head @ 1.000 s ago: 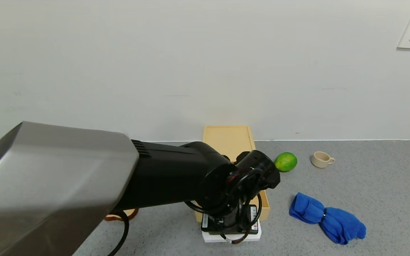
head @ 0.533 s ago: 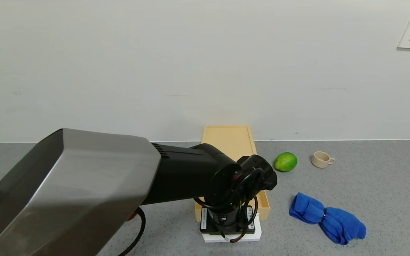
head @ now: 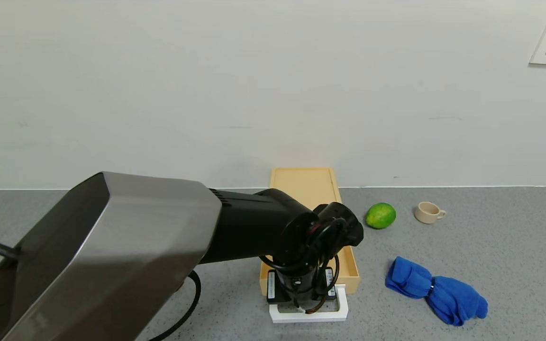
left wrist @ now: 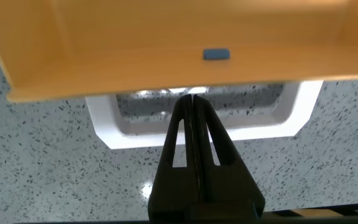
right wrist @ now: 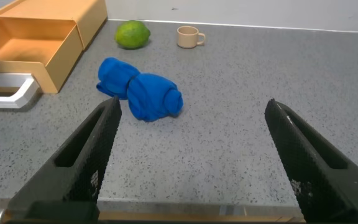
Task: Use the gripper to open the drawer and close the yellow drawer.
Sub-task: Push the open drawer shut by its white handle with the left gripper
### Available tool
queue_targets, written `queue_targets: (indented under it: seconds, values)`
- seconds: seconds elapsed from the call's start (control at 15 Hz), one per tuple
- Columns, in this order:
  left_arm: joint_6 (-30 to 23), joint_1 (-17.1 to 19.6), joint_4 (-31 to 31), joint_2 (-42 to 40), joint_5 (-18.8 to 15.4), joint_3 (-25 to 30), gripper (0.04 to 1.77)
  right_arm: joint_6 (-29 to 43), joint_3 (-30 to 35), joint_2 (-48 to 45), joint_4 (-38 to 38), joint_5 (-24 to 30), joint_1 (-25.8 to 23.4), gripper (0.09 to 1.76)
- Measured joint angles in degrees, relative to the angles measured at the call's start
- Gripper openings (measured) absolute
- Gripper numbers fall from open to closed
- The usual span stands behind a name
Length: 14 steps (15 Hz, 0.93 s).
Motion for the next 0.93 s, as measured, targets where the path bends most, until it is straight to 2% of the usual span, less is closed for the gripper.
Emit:
queue_targets:
  seconds: [0.33, 0.93]
  values:
    - [0.50, 1.29, 0.40, 1.19, 0.20, -3.41, 0.11, 0.02, 0.00, 0.00, 0.02, 0.00, 0.00, 1.70]
    - [3.64, 3.13, -0.20, 3.21, 3.55, -8.37, 0.11, 0.00, 0.00, 0.00, 0.02, 0.00, 0.00, 1.70]
